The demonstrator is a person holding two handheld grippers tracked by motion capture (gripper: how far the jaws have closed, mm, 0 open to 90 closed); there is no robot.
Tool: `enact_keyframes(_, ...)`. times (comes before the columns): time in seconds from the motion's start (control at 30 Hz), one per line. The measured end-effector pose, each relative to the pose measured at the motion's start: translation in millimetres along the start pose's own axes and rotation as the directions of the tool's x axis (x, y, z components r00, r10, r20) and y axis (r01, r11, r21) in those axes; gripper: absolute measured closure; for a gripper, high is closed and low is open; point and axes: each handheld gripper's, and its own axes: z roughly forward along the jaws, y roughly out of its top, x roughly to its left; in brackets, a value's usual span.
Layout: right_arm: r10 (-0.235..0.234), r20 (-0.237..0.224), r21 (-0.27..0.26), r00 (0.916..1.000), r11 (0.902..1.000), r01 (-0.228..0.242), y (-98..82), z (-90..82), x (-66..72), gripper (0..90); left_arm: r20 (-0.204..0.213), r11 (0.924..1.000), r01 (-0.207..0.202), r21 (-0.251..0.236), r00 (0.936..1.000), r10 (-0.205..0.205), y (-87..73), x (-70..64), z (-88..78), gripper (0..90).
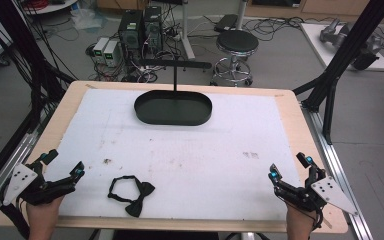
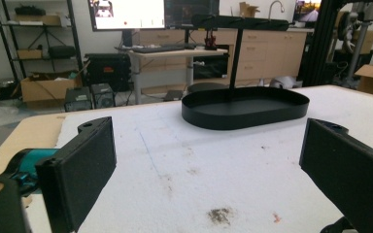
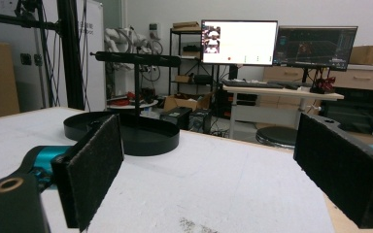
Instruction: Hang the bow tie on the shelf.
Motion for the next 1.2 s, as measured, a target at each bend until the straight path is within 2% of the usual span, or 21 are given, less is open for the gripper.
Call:
enact_keyframes(0.2, 0.0, 0.0, 0.002, 1.0, 1.0, 0.0, 0.2, -0.4, -0.4, 10.0, -0.001, 0.9999, -0.013, -0.007, 0.9999, 0.013, 2.0, -1.5, 0.6, 6.7)
enact_keyframes(0.33, 0.002, 0.001, 0.007, 1.0, 1.0, -0.002, 0.0, -1.2, -0.1, 10.0, 0.018, 0.9996, -0.023, 0.015, 0.9996, 0.023, 6.4, -5.7, 4.2, 6.7)
enact_keyframes(0.5, 0.0, 0.008, 0.009, 1.0, 1.0, 0.0, -0.8, -3.8, -1.4, 10.0, 0.09, 0.9964, -0.044, 0.072, 0.9952, 0.038, 13.1, -15.9, 11.5, 7.6)
enact_keyframes(0.57, -0.001, 0.011, 0.011, 0.9999, 0.9999, 0.001, -0.9, -5.0, -1.7, 10.0, 0.124, 0.9935, -0.048, 0.103, 0.9917, 0.035, 14.5, -20.8, 15.5, 8.4)
enact_keyframes(0.63, -0.001, 0.009, 0.01, 1.0, 1.0, 0.001, -0.9, -5.5, -1.8, 10.0, 0.149, 0.9877, -0.07, 0.14, 0.9876, 0.049, 15.1, -25.8, 19.7, 8.6)
enact_keyframes(0.7, -0.002, 0.014, 0.007, 0.9999, 1.0, 0.002, -1.0, -7.5, -2.9, 10.0, 0.168, 0.9803, -0.082, 0.179, 0.9845, 0.052, 14.5, -30.5, 24.3, 10.7)
enact_keyframes(0.77, -0.001, 0.016, 0.007, 0.9999, 1.0, 0.001, -0.9, -8.2, -3.2, 10.0, 0.193, 0.9679, -0.083, 0.237, 0.9805, 0.037, 12.2, -34.3, 30.1, 12.3)
enact_keyframes(0.87, 0.001, 0.019, 0.007, 0.9998, 1.0, -0.001, -1.3, -10.0, -3.9, 10.0, 0.215, 0.9553, -0.091, 0.281, 0.9762, 0.03, 9.1, -36.8, 34.3, 16.6)
enact_keyframes(0.93, 0.001, 0.019, 0.006, 0.9998, 1.0, -0.001, -1.4, -10.1, -4.1, 10.0, 0.239, 0.9429, -0.101, 0.317, 0.9708, 0.024, 6.2, -37.9, 37.2, 19.2)
enact_keyframes(0.97, 0.0, 0.02, 0.007, 0.9998, 1.0, 0.0, -1.6, -10.1, -4.1, 10.0, 0.257, 0.9244, -0.115, 0.364, 0.9661, 0.019, 3.3, -38.9, 40.4, 21.9)
enact_keyframes(1.0, 0.002, 0.021, 0.009, 0.9998, 1.0, -0.002, -1.7, -10.1, -3.9, 10.0, 0.257, 0.9244, -0.115, 0.364, 0.9661, 0.019, 3.3, -38.9, 40.4, 22.0)
enact_keyframes(1.03, 0.002, 0.02, 0.012, 0.9998, 0.9999, -0.002, -1.8, -10.1, -3.7, 10.0, 0.258, 0.9182, -0.119, 0.378, 0.9659, 0.019, 2.0, -39.7, 41.6, 22.1)
enact_keyframes(1.1, 0.003, 0.018, 0.012, 0.9998, 0.9999, -0.003, -2.0, -9.6, -3.3, 10.0, 0.264, 0.8998, -0.132, 0.416, 0.9643, 0.02, -1.4, -41.7, 44.7, 23.9)
enact_keyframes(1.2, 0.004, 0.018, 0.01, 0.9998, 0.9999, -0.004, -2.0, -9.5, -3.2, 10.0, 0.272, 0.8817, -0.141, 0.45, 0.9621, 0.015, -5.8, -45.4, 48.6, 27.3)
